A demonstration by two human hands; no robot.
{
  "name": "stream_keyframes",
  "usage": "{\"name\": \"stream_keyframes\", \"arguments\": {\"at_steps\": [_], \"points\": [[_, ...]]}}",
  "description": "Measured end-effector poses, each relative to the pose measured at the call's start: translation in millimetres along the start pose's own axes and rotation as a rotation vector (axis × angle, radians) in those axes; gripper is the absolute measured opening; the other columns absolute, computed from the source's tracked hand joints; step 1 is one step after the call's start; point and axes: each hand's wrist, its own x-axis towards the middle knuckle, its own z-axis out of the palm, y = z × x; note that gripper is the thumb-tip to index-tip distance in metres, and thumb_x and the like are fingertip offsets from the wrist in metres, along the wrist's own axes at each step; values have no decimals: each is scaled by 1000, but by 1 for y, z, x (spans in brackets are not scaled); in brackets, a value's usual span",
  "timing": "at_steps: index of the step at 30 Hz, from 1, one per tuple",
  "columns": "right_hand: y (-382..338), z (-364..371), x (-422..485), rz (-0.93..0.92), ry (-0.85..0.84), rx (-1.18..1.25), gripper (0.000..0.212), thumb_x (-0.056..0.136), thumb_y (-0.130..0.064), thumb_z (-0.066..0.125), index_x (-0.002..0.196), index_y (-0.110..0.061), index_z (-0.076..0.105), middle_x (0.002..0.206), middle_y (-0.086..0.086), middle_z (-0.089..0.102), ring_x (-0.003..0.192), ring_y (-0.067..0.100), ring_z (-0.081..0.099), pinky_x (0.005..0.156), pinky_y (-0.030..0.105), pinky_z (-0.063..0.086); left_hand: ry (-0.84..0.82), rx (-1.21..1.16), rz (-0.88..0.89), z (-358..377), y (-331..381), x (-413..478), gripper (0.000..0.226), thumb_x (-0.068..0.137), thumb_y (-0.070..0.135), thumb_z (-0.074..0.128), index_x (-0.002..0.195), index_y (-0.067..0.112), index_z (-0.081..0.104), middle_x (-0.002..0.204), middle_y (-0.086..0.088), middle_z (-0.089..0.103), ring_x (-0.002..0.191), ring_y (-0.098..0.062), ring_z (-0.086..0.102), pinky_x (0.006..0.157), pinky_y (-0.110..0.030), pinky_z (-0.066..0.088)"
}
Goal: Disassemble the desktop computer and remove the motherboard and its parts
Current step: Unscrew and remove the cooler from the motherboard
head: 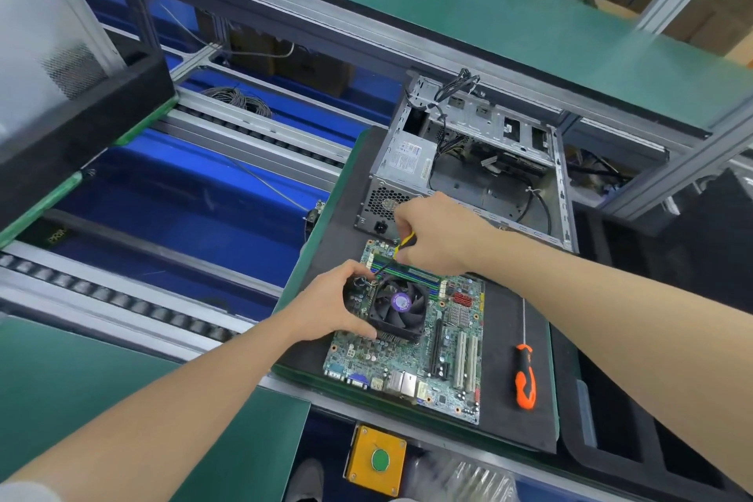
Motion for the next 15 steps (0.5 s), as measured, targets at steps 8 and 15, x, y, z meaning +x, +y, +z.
{"name": "stream_keyframes", "arguments": {"at_steps": [8, 15], "points": [[-9, 7, 9, 28, -59, -24, 13, 85, -15, 65, 97, -15, 61, 97, 10, 62, 86, 34, 64, 70, 42, 59, 78, -8, 16, 8, -10, -6, 76, 58, 59, 94, 119, 43, 52, 131, 28, 56, 119, 22, 45, 97, -8, 35], [-9, 5, 12, 44, -65, -32, 18, 85, -14, 66, 103, -10, 65, 101, 14, 64, 88, 37, 66, 76, 44, 61, 64, 1, 24, 7, -10, -5, 83, 62, 60, 91, 131, 41, 49, 136, 25, 52, 125, 4, 47, 100, -14, 35]]}}
